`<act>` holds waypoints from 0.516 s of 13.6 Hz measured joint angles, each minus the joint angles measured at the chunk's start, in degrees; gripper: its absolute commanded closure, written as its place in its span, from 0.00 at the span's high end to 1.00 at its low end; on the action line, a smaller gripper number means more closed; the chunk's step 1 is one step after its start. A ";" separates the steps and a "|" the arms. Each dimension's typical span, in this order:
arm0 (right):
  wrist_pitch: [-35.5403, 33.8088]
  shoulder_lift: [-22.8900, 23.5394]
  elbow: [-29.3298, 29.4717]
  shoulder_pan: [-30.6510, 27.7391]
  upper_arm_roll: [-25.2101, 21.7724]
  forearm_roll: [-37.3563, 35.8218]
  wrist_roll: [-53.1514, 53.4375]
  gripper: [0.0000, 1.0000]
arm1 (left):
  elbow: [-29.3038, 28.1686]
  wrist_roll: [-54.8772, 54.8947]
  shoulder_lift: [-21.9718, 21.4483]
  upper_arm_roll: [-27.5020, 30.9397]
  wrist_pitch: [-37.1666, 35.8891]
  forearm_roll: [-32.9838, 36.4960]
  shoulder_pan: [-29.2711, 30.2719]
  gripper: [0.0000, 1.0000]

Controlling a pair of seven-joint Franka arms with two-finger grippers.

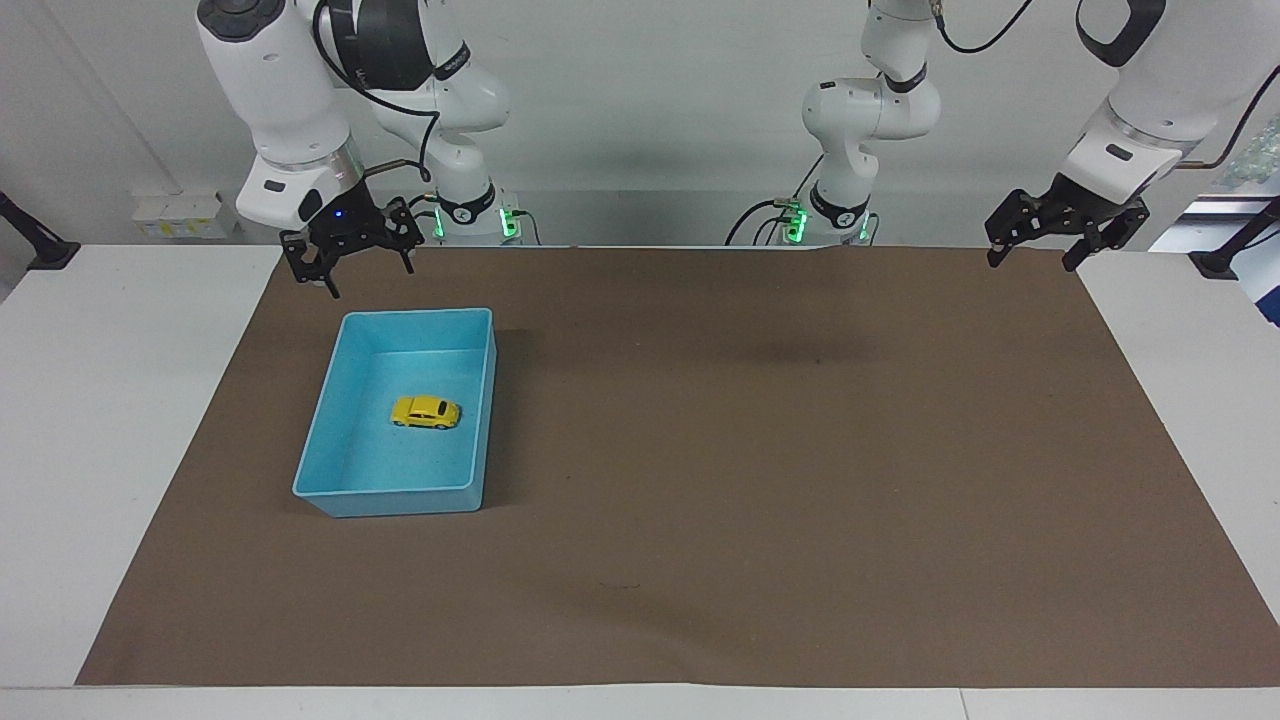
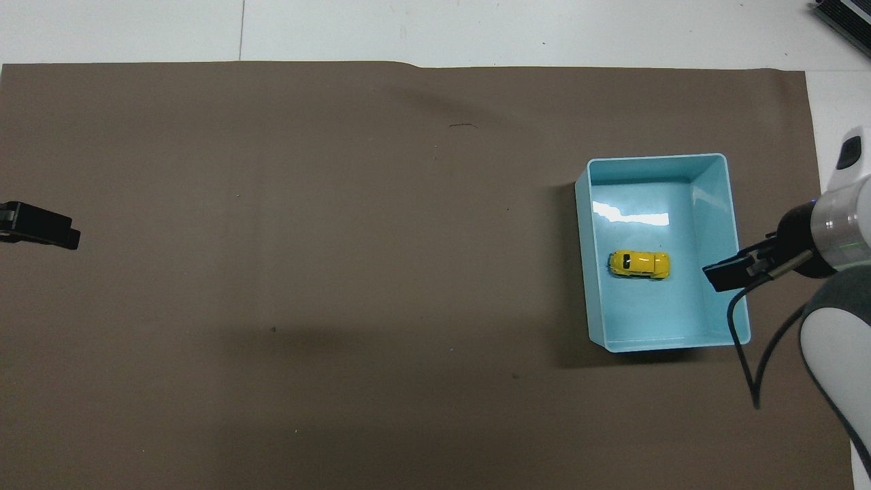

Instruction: Wind up and store yellow beetle car

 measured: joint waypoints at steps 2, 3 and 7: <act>-0.01 0.00 0.20 -0.01 -0.20 0.00 1.58 1.00 | 0.00 0.00 0.00 0.00 0.00 0.00 0.00 1.00; -0.02 -0.03 0.42 -0.02 -0.29 0.02 2.22 1.00 | 0.00 0.00 0.00 0.00 0.00 0.00 0.00 1.00; -1.08 -1.59 1.10 -0.03 -0.43 0.71 7.16 1.00 | 0.00 0.00 0.00 0.00 0.00 0.00 0.00 1.00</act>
